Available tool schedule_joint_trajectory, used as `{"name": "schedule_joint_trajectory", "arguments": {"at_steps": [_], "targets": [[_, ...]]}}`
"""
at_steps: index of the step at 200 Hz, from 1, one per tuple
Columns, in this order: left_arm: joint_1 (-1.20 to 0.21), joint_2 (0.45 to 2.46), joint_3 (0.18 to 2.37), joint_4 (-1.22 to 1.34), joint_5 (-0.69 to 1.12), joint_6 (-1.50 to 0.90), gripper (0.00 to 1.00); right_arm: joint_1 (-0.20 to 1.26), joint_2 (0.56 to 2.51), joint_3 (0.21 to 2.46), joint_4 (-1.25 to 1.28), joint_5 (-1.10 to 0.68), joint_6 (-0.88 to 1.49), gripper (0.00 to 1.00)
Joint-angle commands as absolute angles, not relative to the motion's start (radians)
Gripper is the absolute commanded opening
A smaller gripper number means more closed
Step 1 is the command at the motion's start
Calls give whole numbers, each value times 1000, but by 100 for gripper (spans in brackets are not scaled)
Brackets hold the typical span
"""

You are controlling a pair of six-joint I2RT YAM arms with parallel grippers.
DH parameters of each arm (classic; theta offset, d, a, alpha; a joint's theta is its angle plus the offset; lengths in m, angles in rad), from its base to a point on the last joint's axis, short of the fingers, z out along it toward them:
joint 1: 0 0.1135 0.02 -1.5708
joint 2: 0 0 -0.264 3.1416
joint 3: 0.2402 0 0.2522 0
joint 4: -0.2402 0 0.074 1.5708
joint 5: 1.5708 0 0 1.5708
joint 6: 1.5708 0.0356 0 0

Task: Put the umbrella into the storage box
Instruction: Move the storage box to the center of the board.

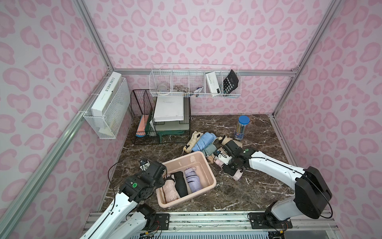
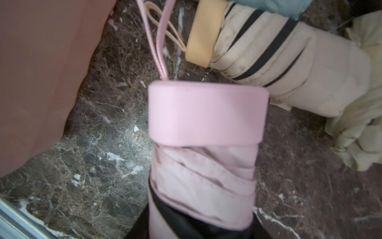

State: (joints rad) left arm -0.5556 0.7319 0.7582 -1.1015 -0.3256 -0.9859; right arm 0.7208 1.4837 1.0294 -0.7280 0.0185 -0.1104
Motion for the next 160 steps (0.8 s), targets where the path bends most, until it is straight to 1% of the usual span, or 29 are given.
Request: {"name": "schedule_joint_trajectory", "arguments": {"at_steps": [1, 22, 40, 50, 63, 80, 93, 130, 160], "targets": [[-556, 742, 748, -1130, -225, -973, 13, 725, 1465, 1080, -814, 137, 50, 16], [-556, 753, 758, -1114, -196, -936, 13, 726, 1454, 1132, -874, 187, 128, 16], [-555, 773, 767, -1104, -173, -911, 13, 729, 1438, 1172, -900, 186, 178, 15], [-556, 783, 771, -1095, -161, -905, 11, 730, 1424, 1185, -905, 185, 195, 15], [-556, 789, 772, -1078, -139, -901, 7, 730, 1417, 1202, -923, 197, 212, 15], [-560, 787, 778, -1072, -122, -931, 6, 730, 1411, 1246, -951, 190, 234, 15], [-574, 781, 780, -1060, -113, -954, 4, 730, 1396, 1275, -956, 154, 248, 15], [-675, 796, 795, -1051, -156, -1023, 3, 731, 1366, 1352, -948, 34, 289, 14], [-802, 842, 818, -1038, -234, -1112, 3, 751, 1343, 1443, -931, -55, 349, 12]]}}
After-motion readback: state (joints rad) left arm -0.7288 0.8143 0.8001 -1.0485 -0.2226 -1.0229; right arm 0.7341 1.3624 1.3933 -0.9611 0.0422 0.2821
